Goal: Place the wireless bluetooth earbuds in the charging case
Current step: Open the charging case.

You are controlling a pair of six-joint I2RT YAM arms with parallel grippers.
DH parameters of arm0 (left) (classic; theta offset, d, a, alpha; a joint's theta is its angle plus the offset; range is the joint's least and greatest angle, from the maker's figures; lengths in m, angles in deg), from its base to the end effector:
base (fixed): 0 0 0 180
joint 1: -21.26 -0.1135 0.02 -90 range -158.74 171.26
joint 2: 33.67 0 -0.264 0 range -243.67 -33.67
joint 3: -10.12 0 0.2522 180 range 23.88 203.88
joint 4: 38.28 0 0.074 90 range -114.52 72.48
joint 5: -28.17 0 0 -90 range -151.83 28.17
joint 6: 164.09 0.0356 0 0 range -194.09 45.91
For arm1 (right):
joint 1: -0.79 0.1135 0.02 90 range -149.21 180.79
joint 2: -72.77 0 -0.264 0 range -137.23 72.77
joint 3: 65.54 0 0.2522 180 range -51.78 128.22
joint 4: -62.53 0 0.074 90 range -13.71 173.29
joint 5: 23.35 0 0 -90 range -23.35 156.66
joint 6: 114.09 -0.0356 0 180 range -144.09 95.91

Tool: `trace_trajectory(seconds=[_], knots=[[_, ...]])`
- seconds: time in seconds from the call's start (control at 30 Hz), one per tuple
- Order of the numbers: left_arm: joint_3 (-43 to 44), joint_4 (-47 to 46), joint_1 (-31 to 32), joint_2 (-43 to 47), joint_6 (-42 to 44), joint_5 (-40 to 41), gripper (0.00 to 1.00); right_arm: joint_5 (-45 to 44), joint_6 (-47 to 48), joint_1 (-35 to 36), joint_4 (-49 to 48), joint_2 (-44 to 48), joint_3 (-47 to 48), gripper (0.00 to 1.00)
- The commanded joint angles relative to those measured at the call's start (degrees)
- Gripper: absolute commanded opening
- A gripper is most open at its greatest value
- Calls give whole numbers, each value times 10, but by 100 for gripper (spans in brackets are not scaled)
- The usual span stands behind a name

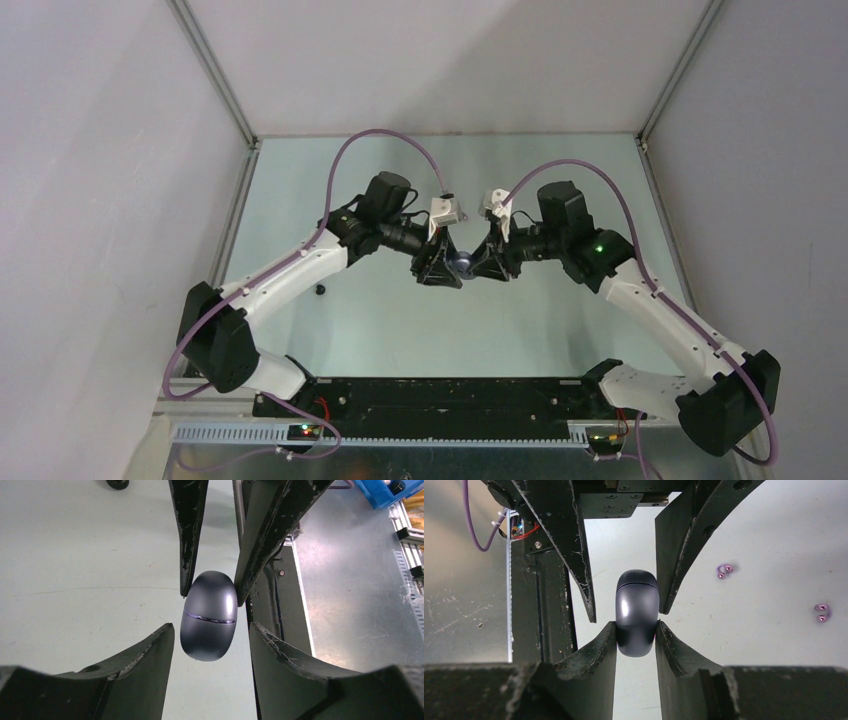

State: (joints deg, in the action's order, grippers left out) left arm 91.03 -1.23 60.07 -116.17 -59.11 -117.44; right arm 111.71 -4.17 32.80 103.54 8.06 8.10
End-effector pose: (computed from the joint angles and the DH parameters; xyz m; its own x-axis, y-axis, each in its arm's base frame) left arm 0.2240 -0.2179 0.3095 -0.2487 0.3874 -0.8877 0.9529 -0.0662 -0.2959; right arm 0.1905 0.1488 0.3387 -0.1226 -0.3604 -0.9247 -0.9836 0.1683 0.0648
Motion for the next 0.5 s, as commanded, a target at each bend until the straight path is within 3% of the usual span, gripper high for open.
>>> trace_trajectory(seconds=[0.0,0.23,0.47], knots=[[2,-12,-1,8,-4,7,64,-3,-14,-1,-31,16,4,1],[0,-18,-1,5,-7,12,63,8,-38,-3,-41,5,4,1],[2,-16,7,0,-7,15,55,6,-50,-1,-50,-7,4,1]])
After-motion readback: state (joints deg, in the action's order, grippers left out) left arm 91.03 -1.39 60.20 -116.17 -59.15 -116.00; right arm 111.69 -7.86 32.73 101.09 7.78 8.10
